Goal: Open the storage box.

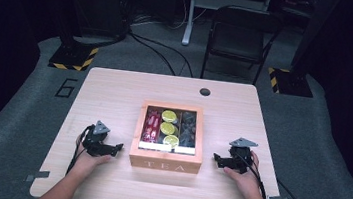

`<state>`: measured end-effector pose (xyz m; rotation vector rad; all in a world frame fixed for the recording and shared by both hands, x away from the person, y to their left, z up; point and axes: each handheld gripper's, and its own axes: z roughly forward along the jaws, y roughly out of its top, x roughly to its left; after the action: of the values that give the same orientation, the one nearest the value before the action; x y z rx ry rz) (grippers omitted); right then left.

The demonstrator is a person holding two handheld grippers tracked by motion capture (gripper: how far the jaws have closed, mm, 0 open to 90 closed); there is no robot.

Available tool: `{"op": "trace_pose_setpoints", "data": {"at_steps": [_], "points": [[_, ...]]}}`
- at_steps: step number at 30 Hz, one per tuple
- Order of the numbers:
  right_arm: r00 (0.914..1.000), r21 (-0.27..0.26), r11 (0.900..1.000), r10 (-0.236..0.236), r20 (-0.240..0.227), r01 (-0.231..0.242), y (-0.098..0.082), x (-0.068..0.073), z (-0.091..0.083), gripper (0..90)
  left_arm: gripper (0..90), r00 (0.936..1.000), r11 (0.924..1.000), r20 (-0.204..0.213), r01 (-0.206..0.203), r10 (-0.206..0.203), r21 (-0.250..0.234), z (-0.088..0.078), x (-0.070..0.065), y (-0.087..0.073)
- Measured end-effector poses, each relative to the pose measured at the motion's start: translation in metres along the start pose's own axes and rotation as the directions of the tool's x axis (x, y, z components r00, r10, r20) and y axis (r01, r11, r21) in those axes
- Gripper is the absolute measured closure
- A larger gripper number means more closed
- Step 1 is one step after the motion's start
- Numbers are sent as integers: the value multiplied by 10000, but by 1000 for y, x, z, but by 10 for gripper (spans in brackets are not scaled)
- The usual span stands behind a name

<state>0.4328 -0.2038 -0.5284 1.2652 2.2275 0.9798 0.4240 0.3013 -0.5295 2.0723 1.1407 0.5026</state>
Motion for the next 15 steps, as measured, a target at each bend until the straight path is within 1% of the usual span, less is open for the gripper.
{"op": "trace_pose_setpoints", "data": {"at_steps": [1,3,4,5,6,7,8,11,12,14,15], "points": [[10000,0,10000,-3,-1,3,0,0,0,112,119,10000,10000,-23,75,-75,10,0,-1,0],[10000,0,10000,-2,0,2,0,0,0,112,119,10000,10000,-48,86,-86,5,1,-1,1],[10000,3,10000,25,2,-25,0,0,0,111,118,9999,9999,-150,72,-73,-81,1,-1,0],[10000,2,10000,0,8,0,0,0,0,111,118,9999,10000,-85,58,-58,17,1,-1,1],[9999,35,9999,120,45,-120,0,1,0,110,118,10000,10000,-75,61,-61,-7,1,-1,1],[10000,19,10000,36,77,-37,0,1,0,110,118,9999,10000,-87,65,-65,12,1,-1,1],[9999,27,9999,110,98,-110,0,1,-1,109,118,9999,10000,-86,61,-61,16,1,-1,1],[9998,92,9999,126,129,-127,0,2,-1,109,119,9999,10000,-102,70,-70,-13,1,-1,1],[9999,86,9999,108,132,-110,0,1,-1,109,119,10000,10000,-64,3,-3,18,0,-1,0],[9998,81,9999,117,139,-118,0,2,-1,108,119,10000,10000,-90,19,-19,-79,0,-2,-1],[9998,74,9999,129,156,-130,0,2,-1,102,119,10000,10000,-53,1,-1,-1,0,-2,-1]]}}
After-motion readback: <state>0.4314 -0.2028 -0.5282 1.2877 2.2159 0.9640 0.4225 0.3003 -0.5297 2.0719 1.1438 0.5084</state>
